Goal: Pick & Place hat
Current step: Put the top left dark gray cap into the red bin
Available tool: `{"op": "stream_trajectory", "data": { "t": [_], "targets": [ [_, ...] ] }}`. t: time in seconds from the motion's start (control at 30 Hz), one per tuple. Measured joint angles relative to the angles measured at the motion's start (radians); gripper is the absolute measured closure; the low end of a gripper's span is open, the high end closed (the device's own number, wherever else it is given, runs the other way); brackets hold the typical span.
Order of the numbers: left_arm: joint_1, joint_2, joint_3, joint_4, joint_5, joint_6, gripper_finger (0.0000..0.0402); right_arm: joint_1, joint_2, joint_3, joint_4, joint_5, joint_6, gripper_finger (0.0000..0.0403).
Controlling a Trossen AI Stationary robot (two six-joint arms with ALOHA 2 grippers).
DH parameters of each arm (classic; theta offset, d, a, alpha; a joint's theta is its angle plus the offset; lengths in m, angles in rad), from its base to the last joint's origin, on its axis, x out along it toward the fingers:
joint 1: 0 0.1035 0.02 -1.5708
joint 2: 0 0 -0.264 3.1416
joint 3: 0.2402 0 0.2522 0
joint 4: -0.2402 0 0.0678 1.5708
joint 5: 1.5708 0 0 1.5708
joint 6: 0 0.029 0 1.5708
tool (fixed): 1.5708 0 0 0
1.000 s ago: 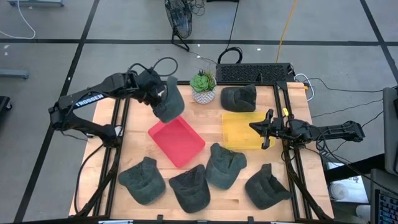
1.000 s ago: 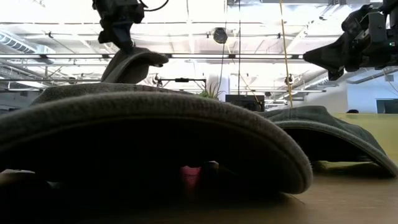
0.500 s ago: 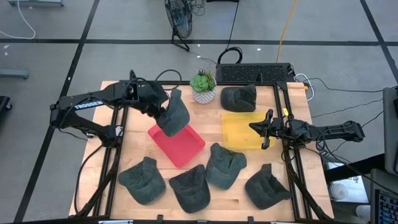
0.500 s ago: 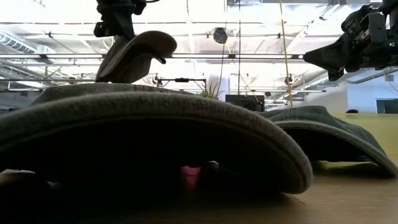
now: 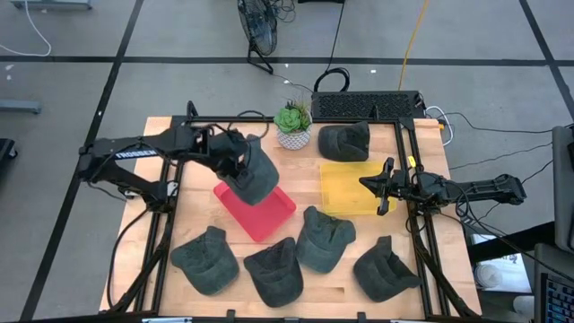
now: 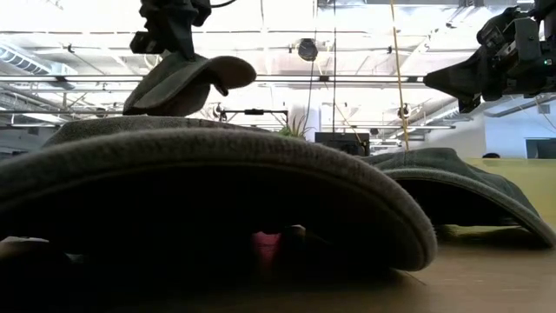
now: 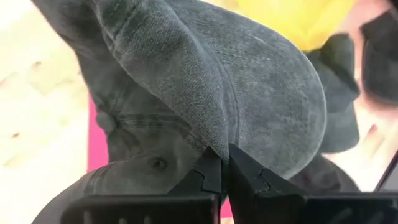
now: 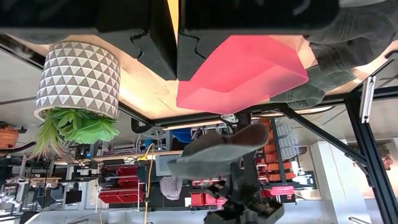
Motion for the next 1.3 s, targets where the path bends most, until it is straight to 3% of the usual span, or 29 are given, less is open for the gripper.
{"op": "stream_trajectory", "data": {
  "t": [0.2, 0.43, 0.63, 0.8, 1.0, 1.2, 1.3],
  "targets": [
    [-0.033, 0.055, 0.000, 0.019, 0.014, -0.040, 0.0375, 0.000, 0.000, 0.000, -0.002, -0.001, -0.001, 0.0403],
    [-0.061, 0.104, 0.000, 0.022, 0.040, -0.111, 0.0394, 0.000, 0.000, 0.000, -0.016, -0.001, -0.001, 0.0403],
    [-0.067, 0.123, -0.023, 0.023, 0.031, -0.101, 0.0376, 0.000, 0.000, 0.000, -0.016, -0.002, 0.000, 0.0403],
    [-0.105, 0.116, -0.070, 0.075, -0.005, -0.097, 0.0394, 0.000, 0.000, 0.000, -0.020, -0.002, -0.001, 0.0403],
    [-0.140, 0.115, -0.124, 0.114, -0.030, -0.125, 0.0374, 0.000, 0.000, 0.000, -0.020, -0.001, 0.000, 0.0403],
    [-0.157, 0.114, -0.175, 0.169, -0.045, -0.136, 0.0394, 0.000, 0.000, 0.000, -0.021, -0.002, 0.000, 0.0403],
    [-0.170, 0.113, -0.197, 0.185, -0.081, -0.144, 0.0383, 0.000, 0.000, 0.000, -0.021, -0.002, 0.000, 0.0403]
  ]
}}
